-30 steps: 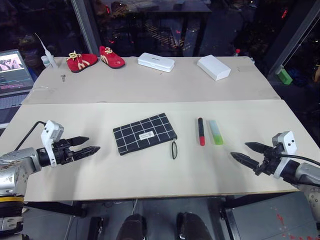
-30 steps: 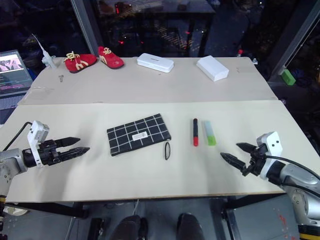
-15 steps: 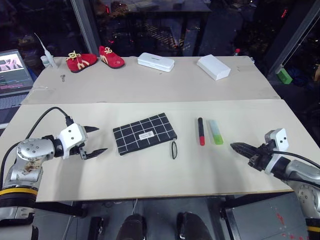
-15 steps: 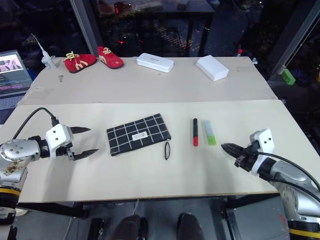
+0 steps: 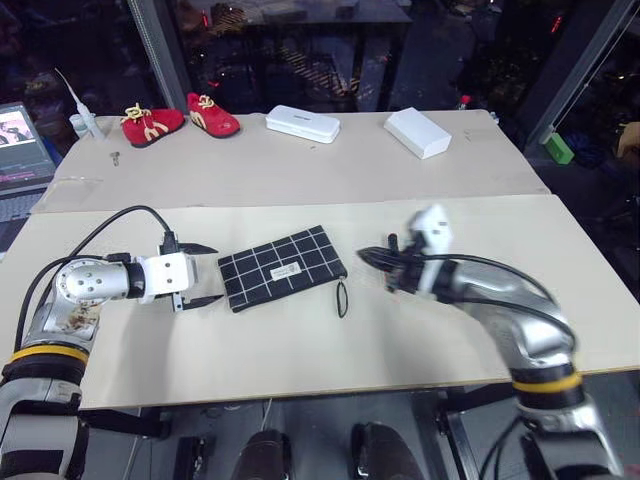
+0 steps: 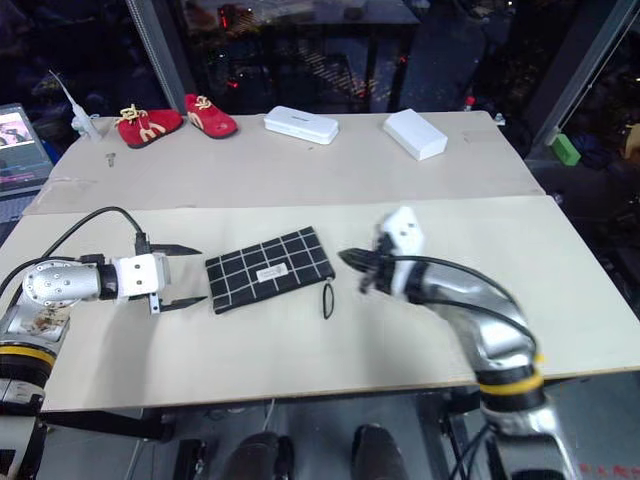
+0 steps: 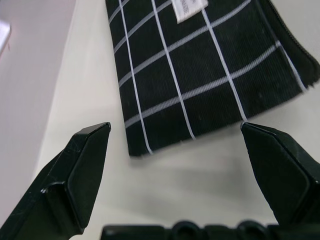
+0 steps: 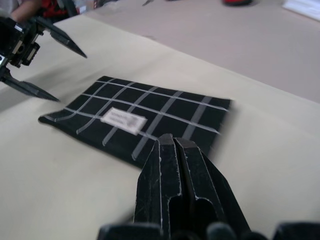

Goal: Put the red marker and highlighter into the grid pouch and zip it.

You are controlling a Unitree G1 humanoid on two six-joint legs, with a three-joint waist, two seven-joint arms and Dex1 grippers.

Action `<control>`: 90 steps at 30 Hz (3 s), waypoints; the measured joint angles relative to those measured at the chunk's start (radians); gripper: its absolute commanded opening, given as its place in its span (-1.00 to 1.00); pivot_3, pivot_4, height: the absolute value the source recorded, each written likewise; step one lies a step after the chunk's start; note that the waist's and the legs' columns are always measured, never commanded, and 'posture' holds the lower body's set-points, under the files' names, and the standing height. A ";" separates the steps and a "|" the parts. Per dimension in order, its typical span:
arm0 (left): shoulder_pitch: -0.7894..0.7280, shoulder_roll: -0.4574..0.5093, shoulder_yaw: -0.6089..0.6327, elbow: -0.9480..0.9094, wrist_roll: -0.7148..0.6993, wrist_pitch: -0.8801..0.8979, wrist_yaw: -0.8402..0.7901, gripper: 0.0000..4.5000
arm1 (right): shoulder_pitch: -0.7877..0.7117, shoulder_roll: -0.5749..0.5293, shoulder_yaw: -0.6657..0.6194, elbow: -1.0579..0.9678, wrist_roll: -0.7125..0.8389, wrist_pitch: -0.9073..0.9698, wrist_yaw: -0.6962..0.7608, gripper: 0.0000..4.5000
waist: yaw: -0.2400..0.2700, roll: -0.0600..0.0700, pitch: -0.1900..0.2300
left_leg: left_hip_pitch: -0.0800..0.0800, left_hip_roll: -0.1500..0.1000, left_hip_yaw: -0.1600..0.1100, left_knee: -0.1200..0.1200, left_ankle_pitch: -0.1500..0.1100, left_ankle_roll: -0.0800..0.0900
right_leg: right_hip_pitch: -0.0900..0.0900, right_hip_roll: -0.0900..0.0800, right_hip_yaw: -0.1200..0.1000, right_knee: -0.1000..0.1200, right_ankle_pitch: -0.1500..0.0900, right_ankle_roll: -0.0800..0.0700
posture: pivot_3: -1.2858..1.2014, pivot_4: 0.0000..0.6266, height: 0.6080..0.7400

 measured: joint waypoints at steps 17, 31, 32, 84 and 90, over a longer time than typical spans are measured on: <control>-0.018 -0.006 -0.043 0.071 0.009 -0.099 -0.034 1.00 | -0.197 0.096 0.311 0.496 -0.457 -0.314 -0.067 -0.98 | -0.003 0.001 -0.001 | 0.002 0.001 0.001 0.006 -0.001 0.001 | 0.003 0.000 -0.001 0.001 0.001 0.001 | 0.03 -0.52 1.00; -0.095 -0.126 -0.118 0.169 0.138 -0.292 0.151 1.00 | -0.199 0.138 0.254 0.547 -0.487 -0.348 -0.041 -0.98 | -0.001 0.001 -0.006 | 0.003 0.001 0.002 0.007 -0.001 0.001 | 0.004 0.000 0.000 0.002 0.001 0.001 | 0.03 -0.52 1.00; -0.099 -0.128 -0.121 0.173 0.141 -0.295 0.158 1.00 | -0.198 0.139 0.253 0.547 -0.491 -0.348 -0.040 -0.98 | -0.001 0.001 -0.006 | 0.003 0.001 0.002 0.007 -0.001 0.001 | 0.004 0.000 0.000 0.002 0.001 0.001 | 0.03 -0.52 1.00; 0.041 -0.251 -0.089 -0.149 -0.113 0.114 0.157 -1.00 | -0.135 0.187 -0.068 0.317 -0.112 0.049 0.188 0.57 | -0.002 0.002 -0.006 | -0.004 0.004 -0.005 0.006 -0.001 0.002 | 0.000 0.000 0.000 0.002 0.002 0.002 | 0.03 -0.52 1.00; 0.130 -0.256 -0.026 -0.350 -0.152 0.349 0.236 -1.00 | -0.147 0.070 -0.203 0.118 0.014 0.183 0.177 0.57 | -0.002 0.002 -0.006 | -0.002 0.003 -0.006 0.005 -0.002 0.002 | 0.001 0.000 0.000 -0.003 0.002 0.002 | 0.03 -0.52 1.00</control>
